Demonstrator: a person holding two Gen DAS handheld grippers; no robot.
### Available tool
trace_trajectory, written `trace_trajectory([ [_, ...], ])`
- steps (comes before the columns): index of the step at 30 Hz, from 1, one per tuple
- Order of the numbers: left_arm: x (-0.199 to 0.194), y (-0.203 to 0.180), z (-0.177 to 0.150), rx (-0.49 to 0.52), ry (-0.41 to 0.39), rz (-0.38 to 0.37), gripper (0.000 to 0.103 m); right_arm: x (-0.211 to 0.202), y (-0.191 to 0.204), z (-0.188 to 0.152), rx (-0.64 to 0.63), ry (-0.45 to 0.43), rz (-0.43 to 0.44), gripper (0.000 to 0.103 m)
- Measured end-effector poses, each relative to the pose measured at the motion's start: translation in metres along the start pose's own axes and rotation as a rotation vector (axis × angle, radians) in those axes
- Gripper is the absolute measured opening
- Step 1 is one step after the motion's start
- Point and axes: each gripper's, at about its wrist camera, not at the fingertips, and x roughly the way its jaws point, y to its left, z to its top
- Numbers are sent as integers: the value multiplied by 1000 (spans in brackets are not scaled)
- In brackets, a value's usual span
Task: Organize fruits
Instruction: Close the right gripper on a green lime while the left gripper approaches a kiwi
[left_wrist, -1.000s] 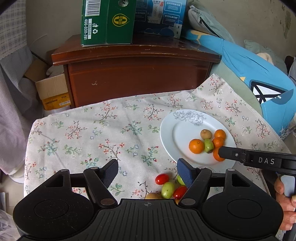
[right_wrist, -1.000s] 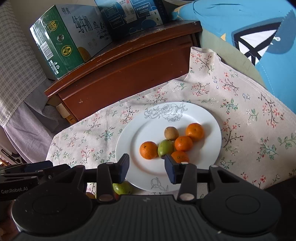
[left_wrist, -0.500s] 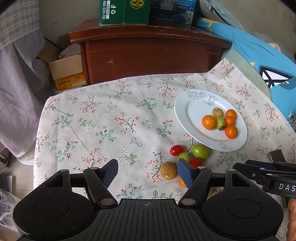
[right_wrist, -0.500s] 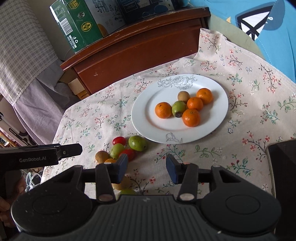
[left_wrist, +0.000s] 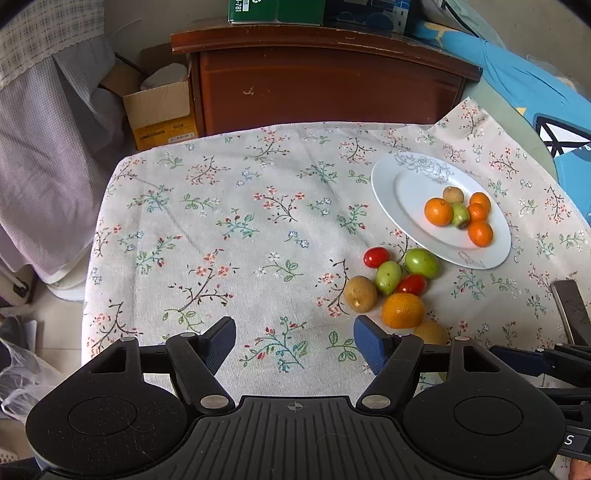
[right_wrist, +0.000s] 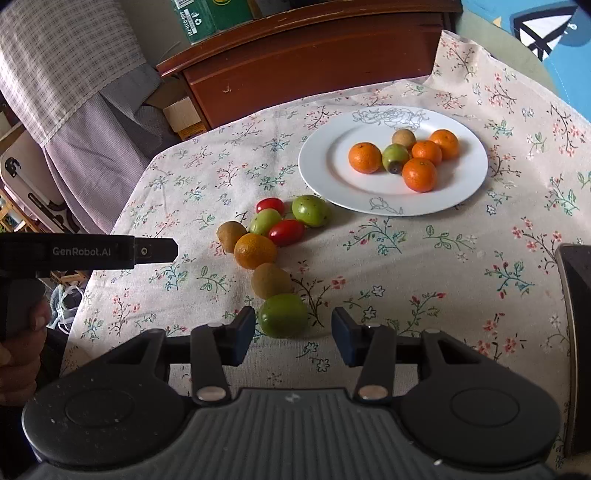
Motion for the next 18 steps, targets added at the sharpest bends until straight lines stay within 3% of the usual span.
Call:
trace_trajectory([
  [7,7,-3,1,-16,-4,-30,71,10,6,-2,-39,4,-13,44],
  [11,13,-8,4,-9,-20,-38,71,13,8,-4,-60,8,-12,32],
  [18,13,-19,2,74,-35,-64,70,9,4,-1,-50,-4,-42,31],
])
